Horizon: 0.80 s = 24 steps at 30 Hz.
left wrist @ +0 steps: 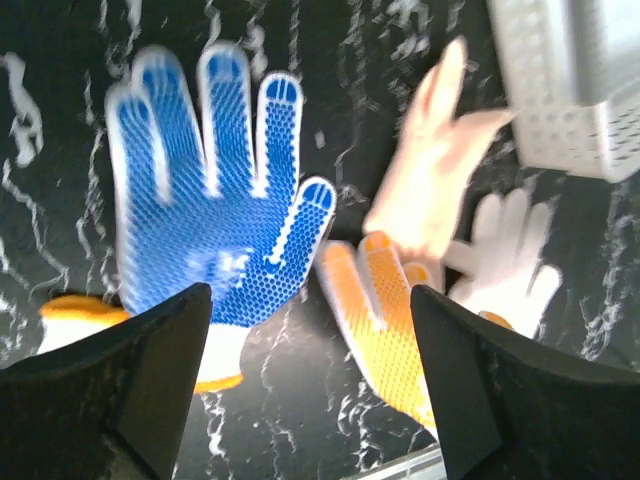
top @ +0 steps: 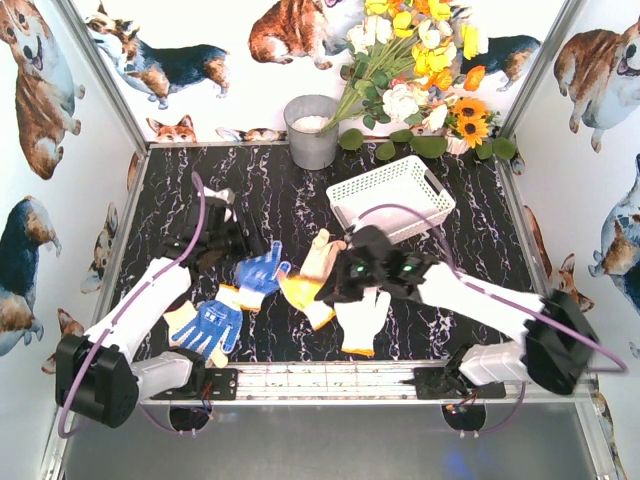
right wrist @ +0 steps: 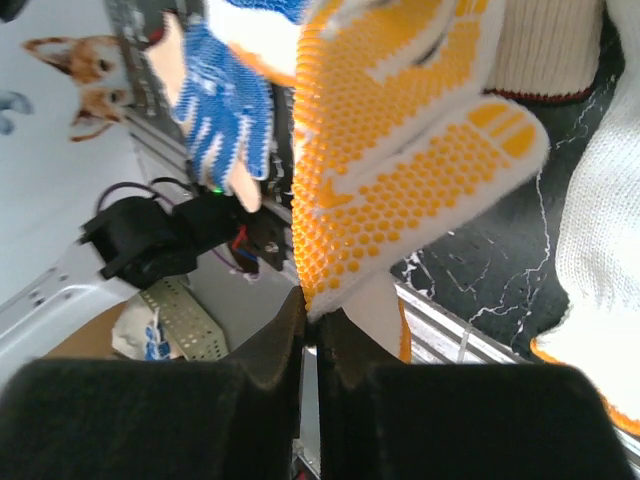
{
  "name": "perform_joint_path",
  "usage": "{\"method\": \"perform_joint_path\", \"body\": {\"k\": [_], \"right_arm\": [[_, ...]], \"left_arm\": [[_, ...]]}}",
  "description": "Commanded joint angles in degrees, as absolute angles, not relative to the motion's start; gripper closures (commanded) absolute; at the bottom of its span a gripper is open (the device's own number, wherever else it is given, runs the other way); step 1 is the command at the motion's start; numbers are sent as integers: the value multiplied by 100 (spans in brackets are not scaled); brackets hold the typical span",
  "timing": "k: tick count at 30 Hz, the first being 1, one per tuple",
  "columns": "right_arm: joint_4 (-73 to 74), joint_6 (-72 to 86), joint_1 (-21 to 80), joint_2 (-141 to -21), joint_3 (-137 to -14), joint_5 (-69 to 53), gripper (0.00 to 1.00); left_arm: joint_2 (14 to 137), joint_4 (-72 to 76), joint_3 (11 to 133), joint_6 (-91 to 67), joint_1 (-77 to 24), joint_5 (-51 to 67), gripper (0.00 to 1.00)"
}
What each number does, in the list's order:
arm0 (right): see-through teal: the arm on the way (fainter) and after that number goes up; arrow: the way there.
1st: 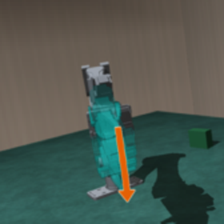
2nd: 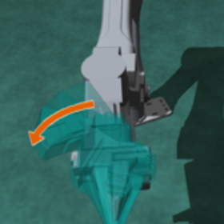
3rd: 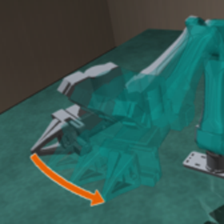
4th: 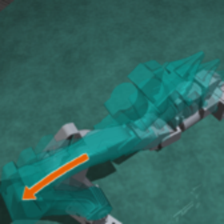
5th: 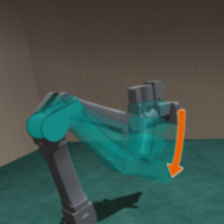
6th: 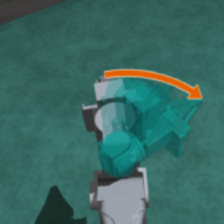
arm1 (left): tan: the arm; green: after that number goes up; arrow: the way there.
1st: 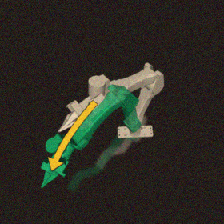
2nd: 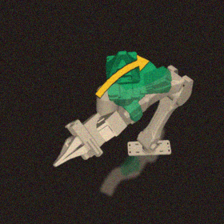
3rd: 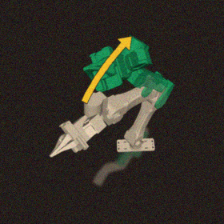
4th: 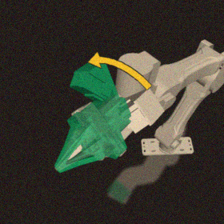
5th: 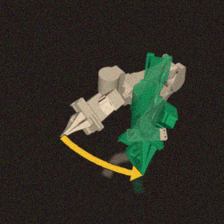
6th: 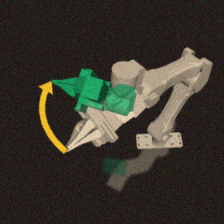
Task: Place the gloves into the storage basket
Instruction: Pick up the glove from the center of the board.
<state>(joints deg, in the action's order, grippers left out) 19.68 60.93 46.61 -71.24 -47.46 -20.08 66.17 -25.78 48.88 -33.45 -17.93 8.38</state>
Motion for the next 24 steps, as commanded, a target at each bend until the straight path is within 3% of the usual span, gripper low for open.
{"method": "perform_joint_path", "body": {"k": [1,11,17,24], "right_arm": [[1327,6384,5025,-7672,-4778,-1844,100],[1549,6804,5229,-7604,-3732,-1672,100],[1666,6884,5328,-7766,-3630,-1750,100],[1529,6931,5335,-7939,-3706,-1688,100]], "left_arm": [[6490,-2845,4569,-3098,-1705,717,20],[5775,-1589,2979,-4437,-1730,2209,24],[5676,-989,2417,-4945,-1842,2377,26],[6035,-911,2223,-4771,-2010,1972,42]]}}
